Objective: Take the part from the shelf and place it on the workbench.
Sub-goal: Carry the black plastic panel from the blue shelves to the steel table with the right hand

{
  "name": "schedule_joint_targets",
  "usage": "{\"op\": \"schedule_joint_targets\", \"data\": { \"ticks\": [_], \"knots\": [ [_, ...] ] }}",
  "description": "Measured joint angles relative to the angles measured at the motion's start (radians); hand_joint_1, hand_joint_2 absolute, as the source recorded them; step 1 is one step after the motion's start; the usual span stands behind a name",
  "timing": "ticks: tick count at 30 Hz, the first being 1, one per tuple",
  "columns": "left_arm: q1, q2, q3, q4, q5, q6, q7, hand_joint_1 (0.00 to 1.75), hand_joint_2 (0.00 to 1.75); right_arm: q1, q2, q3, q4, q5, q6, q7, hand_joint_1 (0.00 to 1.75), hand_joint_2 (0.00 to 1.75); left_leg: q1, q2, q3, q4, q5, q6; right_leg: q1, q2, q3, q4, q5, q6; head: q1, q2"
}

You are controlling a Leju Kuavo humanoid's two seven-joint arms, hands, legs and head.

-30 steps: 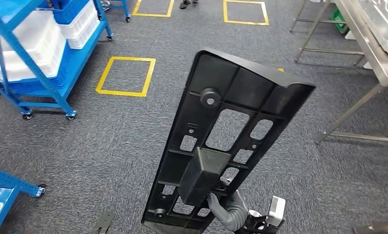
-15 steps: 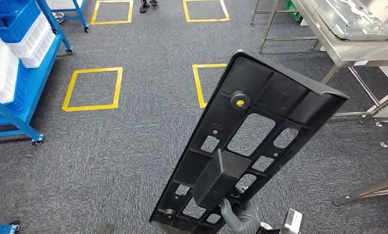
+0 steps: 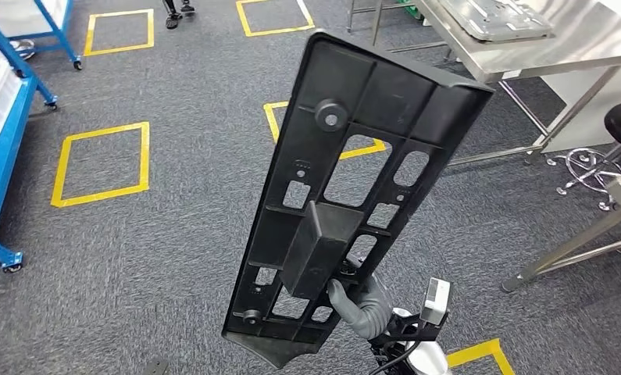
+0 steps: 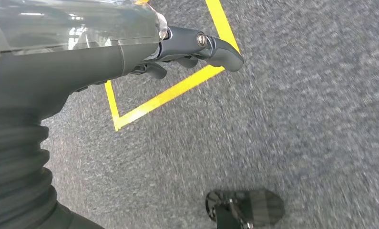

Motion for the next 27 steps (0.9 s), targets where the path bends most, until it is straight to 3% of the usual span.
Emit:
{"op": "schedule_joint_targets", "data": {
  "ticks": [2,4,6,7,9,11,13,14,15,17,19,21,22,23,24,26,27],
  "knots": [
    [-0.001,-0.003,0.004,0.0,0.006,0.002,-0.003,0.0,1.75,-0.002,0.011,-0.01,0.004,0.004,0.011,0.012,1.75,1.75,0.002,-0.041,-0.013,0.044,-0.03,-0.009,-0.008,0.023,0.012,-0.014,0.006,-0.012,0.0,0.0],
    [0.005,-0.003,0.008,0.0,0.013,0.004,-0.006,0.0,1.75,-0.005,0.026,-0.016,0.009,0.011,0.021,0.023,1.75,1.75,0.004,-0.092,-0.074,0.17,-0.089,-0.013,-0.011,0.048,0.017,-0.018,0.008,-0.019,0.0,0.0],
    [0.016,-0.003,0.014,0.0,0.018,0.006,-0.006,0.0,1.75,-0.006,0.041,-0.024,0.019,0.015,0.032,0.033,1.75,1.75,0.004,-0.102,-0.14,0.283,-0.119,-0.015,-0.01,0.079,0.019,-0.016,0.006,-0.021,0.0,0.0],
    [0.021,-0.002,0.018,0.0,0.02,0.007,-0.005,0.0,1.75,-0.006,0.046,-0.03,0.025,0.015,0.037,0.037,1.75,1.75,0.004,-0.103,-0.151,0.289,-0.104,-0.016,-0.01,0.095,0.021,-0.015,0.004,-0.02,0.0,0.0],
    [0.029,-0.001,0.025,0.0,0.025,0.009,-0.002,0.0,1.75,-0.006,0.056,-0.039,0.036,0.015,0.044,0.042,1.75,1.75,0.006,-0.116,-0.117,0.184,-0.023,-0.015,-0.012,0.125,0.027,-0.009,-0.002,-0.015,0.0,0.0],
    [0.036,0.001,0.03,0.0,0.027,0.011,0.007,0.0,1.75,-0.006,0.067,-0.047,0.044,0.017,0.051,0.046,1.75,1.75,0.01,-0.153,-0.065,0.058,0.031,-0.013,-0.012,0.149,0.025,0.002,-0.011,-0.005,0.0,0.0],
    [0.043,0.001,0.033,0.0,0.025,0.012,0.029,0.0,1.75,-0.003,0.076,-0.054,0.049,0.02,0.057,0.049,1.75,1.75,0.009,-0.171,-0.047,0.016,0.034,-0.004,-0.013,0.167,0.019,0.008,-0.015,0.006,0.0,0.0],
    [0.044,0.001,0.034,0.0,0.022,0.011,0.042,0.0,1.75,0.0,0.078,-0.058,0.051,0.024,0.058,0.049,1.75,1.75,0.008,-0.164,-0.046,0.014,0.035,0.003,-0.015,0.175,0.016,0.008,-0.015,0.012,0.0,0.0],
    [0.045,0.001,0.035,0.0,0.019,0.009,0.057,0.0,1.75,0.004,0.078,-0.061,0.052,0.03,0.058,0.049,1.75,1.75,0.008,-0.154,-0.045,0.011,0.036,0.01,-0.015,0.174,0.015,0.009,-0.016,0.018,0.0,0.0],
    [0.047,0.001,0.035,0.0,0.013,0.005,0.087,0.0,1.75,0.012,0.078,-0.067,0.053,0.042,0.058,0.047,1.75,1.75,0.01,-0.135,-0.041,0.005,0.038,0.022,-0.014,0.131,-0.003,0.047,-0.041,0.027,0.0,0.0],
    [0.052,0.002,0.035,0.0,0.01,0.004,0.106,0.0,1.75,0.02,0.078,-0.07,0.053,0.049,0.058,0.043,1.75,1.75,0.008,-0.112,-0.039,0.003,0.035,0.031,-0.014,0.075,-0.061,0.162,-0.099,0.033,0.0,0.0],
    [0.059,0.003,0.035,0.0,0.01,0.007,0.097,0.0,1.75,0.033,0.078,-0.075,0.052,0.053,0.058,0.042,1.75,1.75,0.004,-0.087,-0.038,0.003,0.031,0.034,-0.018,0.058,-0.127,0.281,-0.141,0.037,0.0,0.0],
    [0.061,0.003,0.035,0.0,0.01,0.008,0.082,0.0,1.75,0.04,0.078,-0.079,0.052,0.053,0.058,0.042,1.75,1.75,0.002,-0.074,-0.037,0.003,0.028,0.034,-0.018,0.055,-0.137,0.295,-0.135,0.037,0.0,0.0],
    [0.061,0.002,0.035,0.0,0.01,0.009,0.064,0.0,1.75,0.047,0.078,-0.084,0.051,0.055,0.059,0.042,1.75,1.75,0.001,-0.063,-0.034,0.003,0.025,0.034,-0.018,0.051,-0.126,0.268,-0.11,0.034,0.0,0.0],
    [0.06,0.002,0.035,0.0,0.01,0.009,0.044,0.0,1.75,0.051,0.078,-0.087,0.048,0.057,0.06,0.043,1.75,1.75,0.0,-0.052,-0.029,0.003,0.022,0.033,-0.016,0.041,-0.093,0.202,-0.072,0.029,0.0,0.0],
    [0.057,-0.001,0.035,0.0,0.012,0.009,0.01,0.0,1.75,0.054,0.078,-0.091,0.04,0.062,0.062,0.044,1.75,1.75,-0.004,-0.031,-0.018,0.002,0.015,0.029,-0.005,-0.004,-0.021,0.06,-0.017,0.011,0.0,0.0],
    [0.053,-0.002,0.035,0.0,0.014,0.01,0.0,0.0,1.75,0.054,0.078,-0.092,0.036,0.065,0.064,0.045,1.75,1.75,-0.005,-0.021,-0.015,0.001,0.013,0.025,0.001,-0.021,-0.002,0.019,-0.007,0.004,0.0,0.0]
  ]
}}
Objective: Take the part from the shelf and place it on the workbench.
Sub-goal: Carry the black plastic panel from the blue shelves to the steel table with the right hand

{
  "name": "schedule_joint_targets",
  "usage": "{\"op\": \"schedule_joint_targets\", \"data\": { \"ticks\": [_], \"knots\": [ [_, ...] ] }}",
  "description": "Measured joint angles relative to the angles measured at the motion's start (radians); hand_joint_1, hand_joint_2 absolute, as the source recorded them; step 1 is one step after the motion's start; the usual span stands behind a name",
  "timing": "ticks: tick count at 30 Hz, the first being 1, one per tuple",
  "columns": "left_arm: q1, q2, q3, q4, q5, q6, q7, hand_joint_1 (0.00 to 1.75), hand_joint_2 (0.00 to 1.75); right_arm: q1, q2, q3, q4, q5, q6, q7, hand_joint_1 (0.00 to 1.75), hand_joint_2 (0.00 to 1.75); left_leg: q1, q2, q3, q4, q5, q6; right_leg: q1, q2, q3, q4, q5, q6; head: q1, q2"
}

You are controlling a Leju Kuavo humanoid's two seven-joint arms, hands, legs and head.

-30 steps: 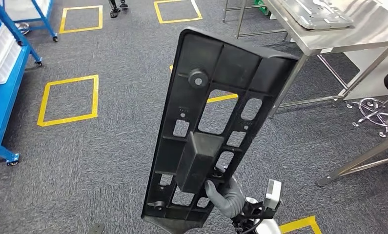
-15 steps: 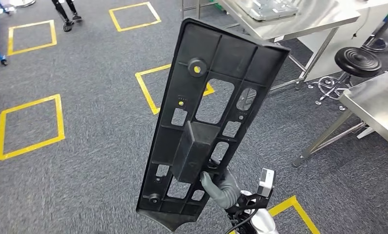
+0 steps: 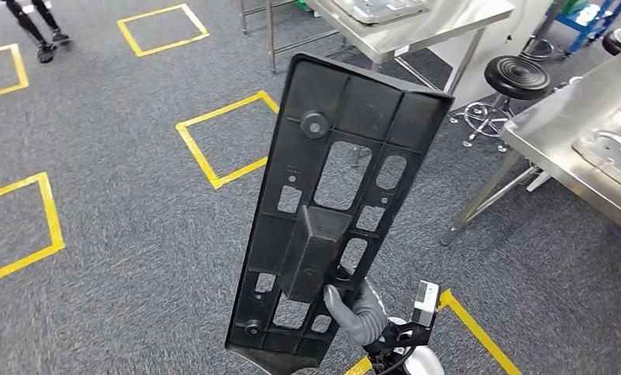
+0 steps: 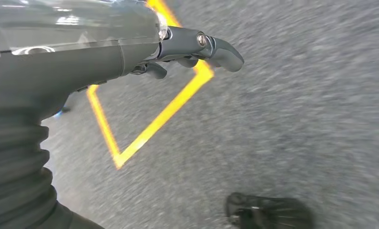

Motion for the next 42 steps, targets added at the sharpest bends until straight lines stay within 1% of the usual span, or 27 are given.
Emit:
{"op": "schedule_joint_targets", "data": {
  "ticks": [1,3,4,5,7,9,10,11,12,14,16,18,19,21,23,25,26,27,29,31,33,34,36,38,40,41,42],
  "knots": [
    [-0.005,-0.002,0.0,0.0,0.001,0.0,-0.007,0.0,1.75,0.0,0.0,-0.001,-0.003,0.002,0.002,0.001,1.75,1.75,0.0,0.01,0.002,-0.001,-0.002,-0.005,0.005,-0.007,0.005,-0.014,-0.001,-0.005,0.0,0.0],
    [-0.021,-0.009,-0.002,0.0,-0.005,-0.004,-0.019,0.0,1.75,0.001,0.0,-0.003,-0.008,0.005,0.003,0.004,1.75,1.75,0.0,0.029,0.007,-0.004,-0.005,-0.016,0.003,0.015,0.006,-0.023,0.004,-0.011,0.0,0.0],
    [-0.03,-0.013,-0.005,0.0,-0.01,-0.008,-0.025,0.0,1.75,0.001,0.0,-0.004,-0.013,0.007,0.003,0.006,1.75,1.75,0.0,0.023,0.009,0.001,-0.011,-0.021,-0.001,0.027,0.011,-0.032,0.008,-0.014,0.0,0.0],
    [-0.039,-0.016,-0.008,0.0,-0.015,-0.011,-0.03,0.0,1.75,0.001,0.001,-0.005,-0.018,0.008,0.002,0.008,1.75,1.75,0.001,0.003,0.004,0.02,-0.026,-0.025,-0.005,0.038,0.017,-0.041,0.013,-0.017,0.0,0.0],
    [-0.05,-0.022,-0.012,0.0,-0.022,-0.016,-0.032,0.0,1.75,0.001,0.005,-0.006,-0.028,0.013,0.0,0.017,1.75,1.75,0.004,-0.054,-0.04,0.125,-0.082,-0.031,-0.01,0.061,0.026,-0.05,0.017,-0.022,-0.001,0.0],
    [-0.049,-0.027,-0.014,0.0,-0.024,-0.017,-0.015,0.0,1.75,0.004,0.008,-0.006,-0.037,0.018,-0.004,0.031,1.75,1.75,0.006,-0.078,-0.104,0.252,-0.129,-0.036,-0.011,0.092,0.026,-0.047,0.016,-0.024,-0.001,0.0],
    [-0.047,-0.029,-0.014,0.0,-0.022,-0.017,-0.003,0.0,1.75,0.007,0.008,-0.006,-0.041,0.018,-0.006,0.038,1.75,1.75,0.006,-0.079,-0.121,0.276,-0.127,-0.037,-0.011,0.109,0.026,-0.044,0.015,-0.024,-0.001,0.0],
    [-0.044,-0.031,-0.014,0.0,-0.02,-0.017,0.008,0.0,1.75,0.01,0.008,-0.006,-0.045,0.018,-0.007,0.045,1.75,1.75,0.007,-0.08,-0.119,0.259,-0.102,-0.038,-0.012,0.126,0.026,-0.039,0.012,-0.022,-0.001,0.0],
    [-0.041,-0.033,-0.014,0.0,-0.017,-0.017,0.015,0.0,1.75,0.012,0.008,-0.006,-0.047,0.019,-0.006,0.049,1.75,1.75,0.008,-0.086,-0.098,0.203,-0.062,-0.038,-0.013,0.141,0.027,-0.034,0.009,-0.019,-0.001,0.0],
    [-0.033,-0.037,-0.014,0.0,-0.015,-0.017,0.026,0.0,1.75,0.014,0.008,-0.006,-0.052,0.02,-0.005,0.053,1.75,1.75,0.012,-0.124,-0.043,0.07,-0.001,-0.036,-0.015,0.168,0.024,-0.02,-0.001,-0.01,-0.001,0.0],
    [-0.022,-0.042,-0.014,0.0,-0.016,-0.016,0.042,0.0,1.75,0.014,0.008,-0.007,-0.053,0.022,-0.002,0.056,1.75,1.75,0.014,-0.152,-0.019,0.013,0.01,-0.028,-0.018,0.189,0.015,-0.011,-0.004,0.002,-0.001,0.0],
    [-0.013,-0.048,-0.013,0.0,-0.014,-0.013,0.065,0.0,1.75,0.014,0.007,-0.007,-0.053,0.025,0.002,0.059,1.75,1.75,0.012,-0.139,-0.018,0.009,0.01,-0.015,-0.019,0.207,0.009,-0.013,-0.002,0.014,-0.001,0.0],
    [-0.011,-0.05,-0.011,0.0,-0.011,-0.009,0.076,0.0,1.75,0.014,0.006,-0.007,-0.054,0.026,0.005,0.061,1.75,1.75,0.013,-0.129,-0.016,0.006,0.012,-0.008,-0.019,0.2,0.007,-0.009,-0.005,0.019,0.0,0.0],
    [-0.008,-0.056,-0.008,0.0,-0.001,0.0,0.088,0.0,1.75,0.007,0.003,-0.007,-0.053,0.03,0.01,0.067,1.75,1.75,0.015,-0.107,-0.012,-0.003,0.016,0.004,-0.015,0.148,-0.021,0.047,-0.038,0.028,0.0,0.0],
    [-0.003,-0.059,-0.003,0.0,0.012,0.008,0.091,0.0,1.75,-0.002,0.001,-0.007,-0.052,0.034,0.011,0.073,1.75,1.75,0.012,-0.083,-0.01,-0.005,0.014,0.01,-0.017,0.091,-0.088,0.176,-0.096,0.035,0.0,0.0],
    [0.002,-0.06,0.002,0.0,0.019,0.01,0.091,0.0,1.75,-0.007,-0.003,-0.007,-0.046,0.036,0.012,0.077,1.75,1.75,0.01,-0.058,-0.008,-0.005,0.01,0.011,-0.02,0.076,-0.141,0.27,-0.118,0.039,0.0,0.0],
    [0.003,-0.061,0.004,0.0,0.018,0.011,0.091,0.0,1.75,-0.009,-0.006,-0.008,-0.042,0.036,0.013,0.076,1.75,1.75,0.009,-0.046,-0.006,-0.004,0.007,0.011,-0.021,0.074,-0.141,0.265,-0.102,0.038,-0.001,0.0],
    [0.004,-0.061,0.006,0.0,0.016,0.012,0.09,0.0,1.75,-0.013,-0.008,-0.008,-0.038,0.036,0.014,0.075,1.75,1.75,0.008,-0.035,-0.003,-0.004,0.005,0.01,-0.021,0.069,-0.119,0.218,-0.071,0.036,-0.001,0.0],
    [0.003,-0.065,0.006,0.0,0.012,0.019,0.079,0.0,1.75,-0.032,-0.012,-0.008,-0.03,0.037,0.016,0.068,1.75,1.75,0.004,-0.014,0.006,-0.005,-0.001,0.006,-0.013,0.035,-0.045,0.074,-0.007,0.022,-0.001,0.0],
    [-0.001,-0.068,0.007,0.0,0.015,0.026,0.055,0.0,1.75,-0.057,-0.014,-0.008,-0.022,0.037,0.017,0.06,1.75,1.75,0.001,0.005,0.012,-0.006,-0.007,-0.002,-0.002,0.006,-0.006,-0.01,0.014,0.007,-0.001,0.0],
    [-0.01,-0.069,0.008,0.0,0.017,0.029,0.031,0.0,1.75,-0.073,-0.015,-0.008,-0.016,0.037,0.017,0.055,1.75,1.75,0.0,0.024,0.017,-0.009,-0.01,-0.012,0.003,0.017,-0.006,-0.02,0.012,-0.001,-0.001,0.0],
    [-0.017,-0.07,0.008,0.0,0.017,0.029,0.023,0.0,1.75,-0.076,-0.017,-0.008,-0.015,0.037,0.017,0.054,1.75,1.75,0.001,0.022,0.019,-0.008,-0.013,-0.017,0.0,0.028,-0.004,-0.025,0.014,-0.005,-0.001,0.0],
    [-0.033,-0.071,0.008,0.0,0.016,0.03,0.007,0.0,1.75,-0.081,-0.019,-0.008,-0.014,0.037,0.016,0.053,1.75,1.75,0.003,-0.017,0.006,0.031,-0.04,-0.026,-0.008,0.049,0.002,-0.036,0.02,-0.013,-0.001,0.0],
    [-0.042,-0.071,0.008,0.0,0.017,0.033,-0.004,0.0,1.75,-0.087,-0.02,-0.008,-0.014,0.037,0.016,0.053,1.75,1.75,0.005,-0.067,-0.048,0.144,-0.096,-0.032,-0.012,0.071,0.006,-0.039,0.022,-0.021,-0.001,0.0],
    [-0.043,-0.071,0.009,0.0,0.018,0.035,-0.008,0.0,1.75,-0.089,-0.02,-0.008,-0.011,0.037,0.016,0.054,1.75,1.75,0.006,-0.08,-0.108,0.256,-0.132,-0.037,-0.012,0.099,0.007,-0.037,0.02,-0.023,-0.001,0.0],
    [-0.044,-0.071,0.009,0.0,0.018,0.035,-0.009,0.0,1.75,-0.088,-0.02,-0.008,-0.009,0.038,0.016,0.054,1.75,1.75,0.007,-0.08,-0.121,0.27,-0.124,-0.038,-0.012,0.114,0.008,-0.034,0.019,-0.023,-0.001,0.0],
    [-0.047,-0.071,0.009,0.0,0.019,0.035,-0.011,0.0,1.75,-0.088,-0.02,-0.008,-0.007,0.038,0.013,0.055,1.75,1.75,0.008,-0.082,-0.117,0.246,-0.096,-0.039,-0.013,0.13,0.009,-0.031,0.017,-0.021,-0.001,0.0]
  ]
}}
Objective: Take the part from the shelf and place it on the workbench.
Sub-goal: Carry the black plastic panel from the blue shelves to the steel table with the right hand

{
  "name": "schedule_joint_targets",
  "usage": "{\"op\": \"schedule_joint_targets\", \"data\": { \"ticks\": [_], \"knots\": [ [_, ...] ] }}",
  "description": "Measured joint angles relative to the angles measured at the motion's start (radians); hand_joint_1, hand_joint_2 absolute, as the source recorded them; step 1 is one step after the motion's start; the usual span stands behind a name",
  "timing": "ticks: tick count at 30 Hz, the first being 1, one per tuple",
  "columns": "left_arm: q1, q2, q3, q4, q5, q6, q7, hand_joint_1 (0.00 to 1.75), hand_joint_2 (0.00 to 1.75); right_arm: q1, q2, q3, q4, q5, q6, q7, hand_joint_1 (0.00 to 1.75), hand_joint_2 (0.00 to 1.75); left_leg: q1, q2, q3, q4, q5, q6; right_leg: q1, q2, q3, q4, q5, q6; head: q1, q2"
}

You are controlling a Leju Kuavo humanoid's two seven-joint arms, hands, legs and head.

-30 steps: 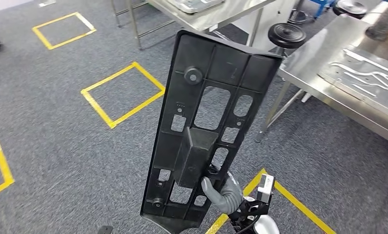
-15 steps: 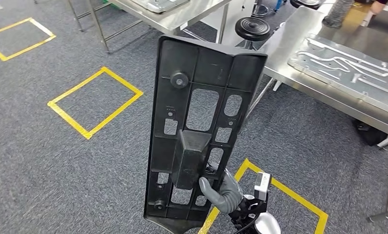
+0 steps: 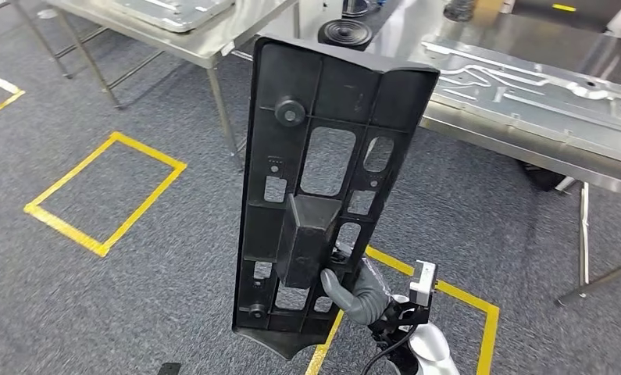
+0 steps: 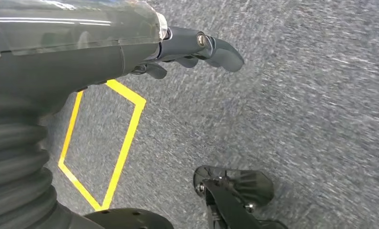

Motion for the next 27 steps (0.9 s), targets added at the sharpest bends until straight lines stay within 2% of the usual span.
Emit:
{"op": "schedule_joint_targets", "data": {
  "ticks": [1,2,3,4,5,7,8,9,11,13,14,15,16,18,19,20,22,23,24,25,27],
  "knots": [
    [-0.004,0.0,0.0,0.0,0.0,-0.001,-0.002,0.0,1.75,0.001,0.0,0.0,0.001,0.001,-0.004,0.001,1.75,1.75,0.002,-0.009,0.021,-0.059,0.043,0.0,-0.002,0.015,0.001,0.005,-0.003,0.004,0.0,0.0],
    [-0.009,0.0,0.0,0.0,0.0,-0.003,-0.003,0.0,1.75,0.002,0.0,0.0,0.0,0.002,-0.01,0.002,1.75,1.75,0.005,-0.028,0.048,-0.125,0.077,0.0,-0.003,0.028,0.002,0.01,-0.007,0.008,0.0,0.0],
    [-0.013,-0.001,0.0,0.0,-0.001,-0.007,-0.002,0.0,1.75,0.004,0.0,0.0,-0.003,0.003,-0.016,0.003,1.75,1.75,0.007,-0.048,0.072,-0.183,0.101,0.002,-0.003,0.041,0.0,0.016,-0.011,0.013,0.0,0.0],
    [-0.016,-0.001,0.0,0.0,-0.003,-0.011,0.001,0.0,1.75,0.008,-0.001,0.0,-0.008,0.003,-0.021,0.003,1.75,1.75,0.009,-0.064,0.088,-0.221,0.11,0.004,-0.005,0.05,-0.004,0.021,-0.013,0.018,0.0,0.0],
    [-0.018,-0.002,-0.001,0.0,-0.005,-0.015,0.006,0.0,1.75,0.013,-0.001,0.0,-0.015,0.003,-0.026,0.003,1.75,1.75,0.008,-0.071,0.093,-0.232,0.106,0.008,-0.005,0.06,-0.008,0.022,-0.013,0.024,0.0,0.0],
    [-0.02,-0.003,-0.001,0.0,-0.009,-0.019,0.018,0.0,1.75,0.029,-0.004,-0.002,-0.032,0.001,-0.035,0.002,1.75,1.75,0.007,-0.054,0.097,-0.239,0.108,0.02,-0.008,0.075,-0.013,0.021,-0.011,0.036,0.0,0.0],
    [-0.02,-0.004,-0.002,0.0,-0.011,-0.02,0.023,0.0,1.75,0.036,-0.006,-0.005,-0.04,0.0,-0.038,0.002,1.75,1.75,0.008,-0.044,0.1,-0.243,0.109,0.027,-0.007,0.064,-0.016,0.028,-0.016,0.041,0.0,0.0],
    [-0.019,-0.005,-0.002,0.0,-0.014,-0.021,0.027,0.0,1.75,0.043,-0.008,-0.008,-0.049,-0.001,-0.041,0.002,1.75,1.75,0.009,-0.032,0.103,-0.248,0.111,0.034,-0.006,0.041,-0.028,0.05,-0.029,0.046,0.0,0.0],
    [-0.011,-0.005,-0.004,0.0,-0.019,-0.021,0.033,0.0,1.75,0.051,-0.009,-0.013,-0.065,-0.003,-0.045,0.006,1.75,1.75,0.008,-0.008,0.108,-0.252,0.11,0.043,-0.006,-0.021,-0.082,0.155,-0.082,0.055,0.0,0.0],
    [0.005,-0.003,-0.006,0.0,-0.023,-0.021,0.047,0.0,1.75,0.067,-0.01,-0.015,-0.079,-0.005,-0.052,0.016,1.75,1.75,0.005,0.02,0.111,-0.252,0.104,0.046,-0.01,-0.048,-0.15,0.278,-0.125,0.061,0.0,0.0],
    [0.014,-0.001,-0.007,0.0,-0.025,-0.021,0.059,0.0,1.75,0.079,-0.01,-0.017,-0.085,-0.007,-0.055,0.021,1.75,1.75,0.005,0.033,0.113,-0.252,0.101,0.046,-0.013,-0.053,-0.164,0.3,-0.123,0.062,0.0,0.0],
    [0.022,0.0,-0.008,0.0,-0.027,-0.02,0.074,0.0,1.75,0.092,-0.01,-0.019,-0.091,-0.01,-0.058,0.026,1.75,1.75,0.005,0.045,0.116,-0.252,0.097,0.045,-0.014,-0.057,-0.159,0.285,-0.103,0.062,0.0,0.0],
    [0.028,0.001,-0.009,0.0,-0.029,-0.019,0.091,0.0,1.75,0.104,-0.01,-0.022,-0.097,-0.012,-0.059,0.03,1.75,1.75,0.005,0.056,0.122,-0.252,0.093,0.043,-0.015,-0.065,-0.132,0.23,-0.068,0.061,0.0,0.0],
    [0.036,0.003,-0.01,0.0,-0.033,-0.018,0.122,0.0,1.75,0.119,-0.012,-0.027,-0.107,-0.015,-0.06,0.033,1.75,1.75,0.002,0.076,0.134,-0.252,0.084,0.035,-0.008,-0.106,-0.058,0.086,-0.01,0.05,0.0,0.0],
    [0.038,0.003,-0.01,0.0,-0.035,-0.018,0.132,0.0,1.75,0.124,-0.012,-0.028,-0.112,-0.015,-0.061,0.033,1.75,1.75,0.001,0.086,0.138,-0.252,0.079,0.03,-0.003,-0.122,-0.035,0.04,0.002,0.044,0.0,0.0],
    [0.04,0.004,-0.01,0.0,-0.035,-0.018,0.14,0.0,1.75,0.127,-0.012,-0.029,-0.116,-0.016,-0.061,0.034,1.75,1.75,-0.001,0.095,0.142,-0.253,0.076,0.025,0.003,-0.13,-0.026,0.019,0.002,0.039,0.0,0.0],
    [0.041,0.005,-0.01,0.0,-0.035,-0.018,0.155,0.0,1.75,0.135,-0.013,-0.032,-0.123,-0.018,-0.062,0.035,1.75,1.75,-0.003,0.115,0.15,-0.257,0.071,0.013,0.005,-0.108,-0.025,0.017,0.001,0.03,0.0,0.0],
    [0.04,0.005,-0.01,0.0,-0.035,-0.018,0.164,0.0,1.75,0.139,-0.014,-0.034,-0.126,-0.019,-0.062,0.037,1.75,1.75,-0.002,0.114,0.154,-0.255,0.065,0.007,0.002,-0.097,-0.022,0.012,0.002,0.025,0.0,0.0],
    [0.04,0.005,-0.01,0.0,-0.035,-0.018,0.171,0.0,1.75,0.142,-0.014,-0.036,-0.128,-0.02,-0.062,0.039,1.75,1.75,-0.001,0.099,0.151,-0.241,0.053,0.002,-0.002,-0.085,-0.018,0.006,0.004,0.02,0.0,0.0],
    [0.04,0.005,-0.01,0.0,-0.035,-0.018,0.176,0.0,1.75,0.143,-0.014,-0.037,-0.129,-0.021,-0.062,0.041,1.75,1.75,0.001,0.072,0.136,-0.202,0.03,-0.001,-0.006,-0.074,-0.013,0.001,0.007,0.015,0.0,0.0],
    [0.044,0.006,-0.01,0.0,-0.034,-0.018,0.172,0.0,1.75,0.143,-0.013,-0.038,-0.127,-0.024,-0.06,0.044,1.75,1.75,0.003,0.017,0.074,-0.072,-0.032,-0.005,-0.007,-0.051,-0.011,-0.002,0.007,0.008,0.0,0.0]
  ]
}}
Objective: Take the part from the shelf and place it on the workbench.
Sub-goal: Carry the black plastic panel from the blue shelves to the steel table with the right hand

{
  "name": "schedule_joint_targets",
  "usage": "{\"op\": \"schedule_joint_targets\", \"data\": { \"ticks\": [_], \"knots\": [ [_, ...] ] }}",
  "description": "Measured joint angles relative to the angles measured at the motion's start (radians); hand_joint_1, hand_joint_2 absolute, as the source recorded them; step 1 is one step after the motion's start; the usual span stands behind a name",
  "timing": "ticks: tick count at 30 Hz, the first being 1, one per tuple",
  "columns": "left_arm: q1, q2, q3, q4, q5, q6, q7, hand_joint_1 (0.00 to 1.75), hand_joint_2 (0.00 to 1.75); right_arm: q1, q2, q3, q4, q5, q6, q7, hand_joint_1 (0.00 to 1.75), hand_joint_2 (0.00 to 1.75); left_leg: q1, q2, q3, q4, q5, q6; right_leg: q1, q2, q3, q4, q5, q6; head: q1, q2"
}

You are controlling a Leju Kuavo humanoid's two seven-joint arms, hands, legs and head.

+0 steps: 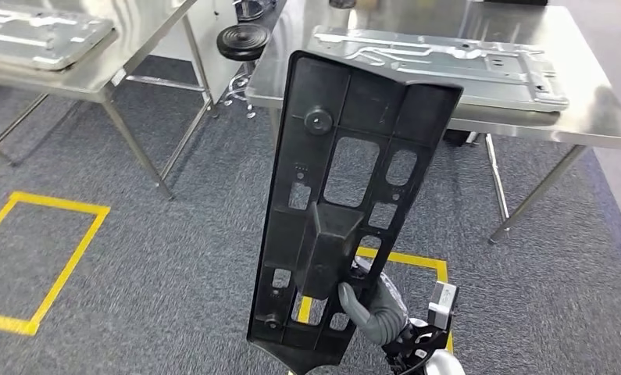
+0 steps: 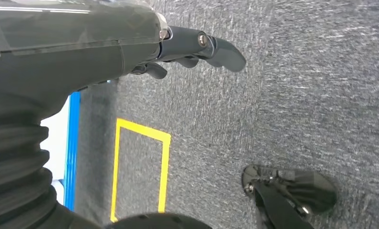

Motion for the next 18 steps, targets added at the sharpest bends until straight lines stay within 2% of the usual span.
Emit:
{"op": "schedule_joint_targets", "data": {
  "ticks": [1,2,3,4,5,6,7,8,10,11,13,15,16,17,18],
  "knots": [
    [0.003,0.0,0.0,0.0,0.001,0.001,-0.009,0.0,1.75,0.0,0.0,0.0,0.002,-0.002,0.001,0.001,1.75,1.75,0.0,-0.011,-0.034,0.063,-0.021,-0.002,0.001,0.014,0.0,0.001,0.0,-0.002,0.0,0.0],
    [0.007,0.0,0.0,0.0,0.003,0.001,-0.024,0.0,1.75,0.0,0.0,0.0,0.005,-0.004,0.001,0.002,1.75,1.75,0.0,-0.014,-0.056,0.095,-0.022,-0.002,0.001,0.028,0.0,0.002,-0.001,-0.002,0.0,0.0],
    [0.009,0.0,0.0,0.0,0.006,0.002,-0.045,0.0,1.75,0.0,0.0,0.0,0.009,-0.006,0.001,0.002,1.75,1.75,0.0,-0.016,-0.06,0.089,-0.003,-0.002,0.002,0.044,0.001,0.003,-0.001,-0.002,0.0,0.0],
    [0.009,0.0,0.0,0.0,0.009,0.002,-0.068,0.0,1.75,0.0,0.0,0.0,0.012,-0.007,0.001,0.003,1.75,1.75,0.001,-0.02,-0.045,0.044,0.034,0.0,0.002,0.059,0.002,0.005,-0.002,0.0,0.0,0.0],
    [0.008,0.0,0.0,0.0,0.014,0.003,-0.091,0.0,1.75,-0.002,0.0,0.0,0.014,-0.008,0.002,0.003,1.75,1.75,0.001,-0.036,-0.018,-0.027,0.076,0.003,0.001,0.072,0.002,0.008,-0.004,0.002,0.0,0.0],
    [0.005,0.0,0.0,0.0,0.017,0.004,-0.11,0.0,1.75,-0.005,0.0,0.0,0.016,-0.009,0.002,0.004,1.75,1.75,0.002,-0.057,0.009,-0.095,0.106,0.007,0.002,0.084,0.002,0.013,-0.005,0.005,0.0,0.0],
    [0.0,0.0,0.0,0.0,0.021,0.006,-0.122,0.0,1.75,-0.009,0.0,0.0,0.018,-0.009,0.002,0.004,1.75,1.75,0.002,-0.074,0.028,-0.144,0.124,0.011,0.002,0.095,0.0,0.016,-0.006,0.01,0.0,0.0],
    [-0.004,0.0,0.0,0.0,0.023,0.008,-0.129,0.0,1.75,-0.014,0.001,0.0,0.019,-0.009,0.003,0.004,1.75,1.75,0.001,-0.086,0.038,-0.169,0.128,0.016,0.001,0.104,-0.003,0.017,-0.007,0.016,0.0,0.0],
    [-0.016,0.0,0.001,0.0,0.027,0.011,-0.133,0.0,1.75,-0.021,0.001,0.0,0.02,-0.009,0.004,0.005,1.75,1.75,-0.001,-0.076,0.041,-0.176,0.129,0.029,-0.002,0.122,-0.008,0.015,-0.003,0.031,0.0,0.0],
    [-0.022,-0.001,0.001,0.0,0.027,0.011,-0.134,0.0,1.75,-0.022,0.001,0.0,0.02,-0.009,0.004,0.005,1.75,1.75,0.0,-0.066,0.043,-0.18,0.133,0.035,-0.002,0.119,-0.01,0.017,-0.004,0.036,0.0,0.0],
    [-0.032,-0.002,0.0,0.0,0.022,0.011,-0.134,0.0,1.75,-0.025,0.001,0.0,0.021,-0.01,0.007,0.002,1.75,1.75,0.005,-0.043,0.047,-0.189,0.14,0.048,0.0,0.076,-0.033,0.063,-0.032,0.045,0.001,0.0],
    [-0.035,-0.002,-0.001,0.0,0.016,0.009,-0.13,0.0,1.75,-0.03,0.001,0.0,0.025,-0.012,0.011,-0.004,1.75,1.75,0.003,-0.019,0.048,-0.191,0.14,0.054,-0.002,0.02,-0.094,0.185,-0.094,0.051,0.001,0.0],
    [-0.034,-0.001,-0.001,0.0,0.016,0.009,-0.128,0.0,1.75,-0.03,0.001,0.001,0.029,-0.014,0.014,-0.009,1.75,1.75,0.002,-0.005,0.048,-0.191,0.138,0.055,-0.005,0.008,-0.128,0.251,-0.119,0.055,0.001,0.0],
    [-0.034,0.0,0.0,0.0,0.018,0.009,-0.127,0.0,1.75,-0.03,0.001,0.001,0.034,-0.016,0.016,-0.014,1.75,1.75,0.002,0.008,0.049,-0.191,0.136,0.054,-0.008,0.001,-0.15,0.292,-0.128,0.058,0.001,0.0],
    [-0.033,0.002,0.0,0.0,0.022,0.008,-0.127,0.0,1.75,-0.029,0.001,0.002,0.04,-0.018,0.019,-0.019,1.75,1.75,0.002,0.021,0.051,-0.191,0.134,0.052,-0.01,-0.004,-0.153,0.297,-0.118,0.06,0.001,0.0]
  ]
}}
